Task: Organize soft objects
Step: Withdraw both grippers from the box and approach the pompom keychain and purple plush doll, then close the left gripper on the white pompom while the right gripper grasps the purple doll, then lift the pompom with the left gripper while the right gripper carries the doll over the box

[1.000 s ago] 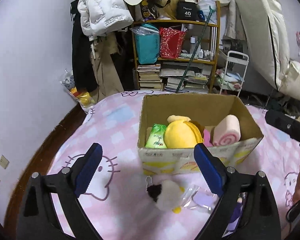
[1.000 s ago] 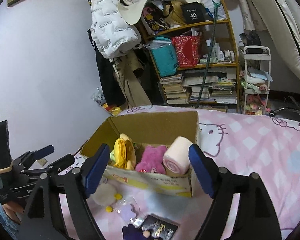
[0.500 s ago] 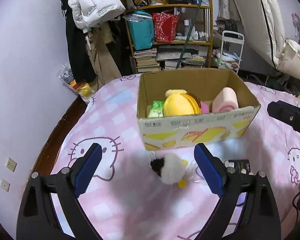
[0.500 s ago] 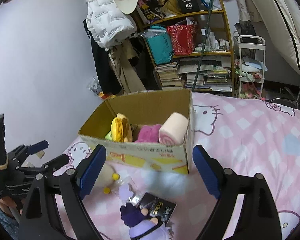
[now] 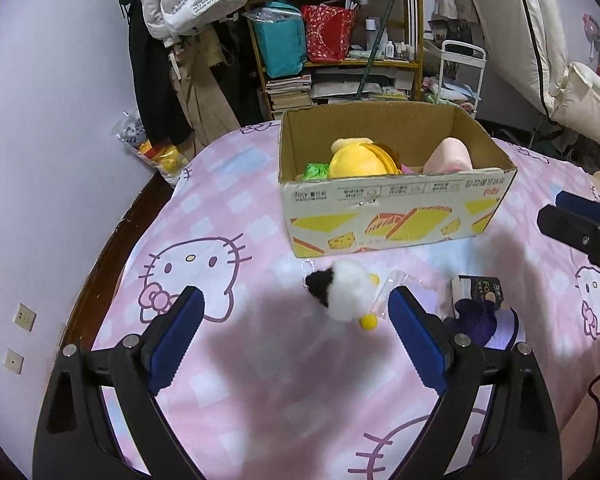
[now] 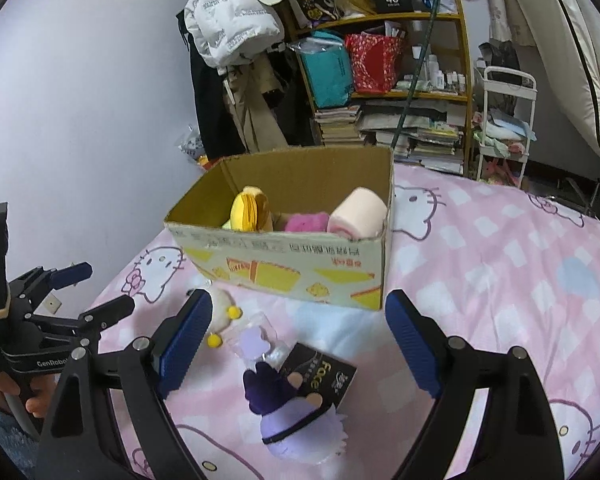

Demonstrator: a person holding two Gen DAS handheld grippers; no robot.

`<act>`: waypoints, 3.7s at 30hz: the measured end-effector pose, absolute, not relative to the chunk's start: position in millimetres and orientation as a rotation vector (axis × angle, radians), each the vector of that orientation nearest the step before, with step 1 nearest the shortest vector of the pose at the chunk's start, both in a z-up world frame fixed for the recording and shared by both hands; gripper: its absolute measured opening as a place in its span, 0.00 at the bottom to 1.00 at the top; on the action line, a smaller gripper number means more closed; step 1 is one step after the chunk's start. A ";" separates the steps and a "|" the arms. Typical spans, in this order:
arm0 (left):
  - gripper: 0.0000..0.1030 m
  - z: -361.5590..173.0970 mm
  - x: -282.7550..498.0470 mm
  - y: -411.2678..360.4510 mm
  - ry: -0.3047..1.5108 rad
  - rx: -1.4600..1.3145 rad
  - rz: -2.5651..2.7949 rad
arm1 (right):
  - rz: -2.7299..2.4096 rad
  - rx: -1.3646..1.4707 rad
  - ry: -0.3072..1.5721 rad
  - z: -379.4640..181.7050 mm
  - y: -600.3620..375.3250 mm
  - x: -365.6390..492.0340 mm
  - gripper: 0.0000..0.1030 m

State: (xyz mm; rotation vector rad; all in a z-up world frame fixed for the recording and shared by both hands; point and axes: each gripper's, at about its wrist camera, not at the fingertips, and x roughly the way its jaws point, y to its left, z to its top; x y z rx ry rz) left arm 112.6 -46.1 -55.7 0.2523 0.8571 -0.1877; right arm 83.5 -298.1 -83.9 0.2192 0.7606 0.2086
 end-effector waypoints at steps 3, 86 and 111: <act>0.89 -57.6 113.2 -46.4 0.866 0.250 -0.195 | 0.206 0.233 0.795 -90.8 -297.6 83.7 0.90; 0.32 -83.1 123.2 -48.5 0.898 0.121 -0.318 | 0.299 0.194 0.773 -102.1 -270.2 96.3 0.08; 0.33 14.6 102.7 -52.9 0.462 0.136 -0.248 | 0.204 0.163 0.440 8.0 -294.9 106.2 0.08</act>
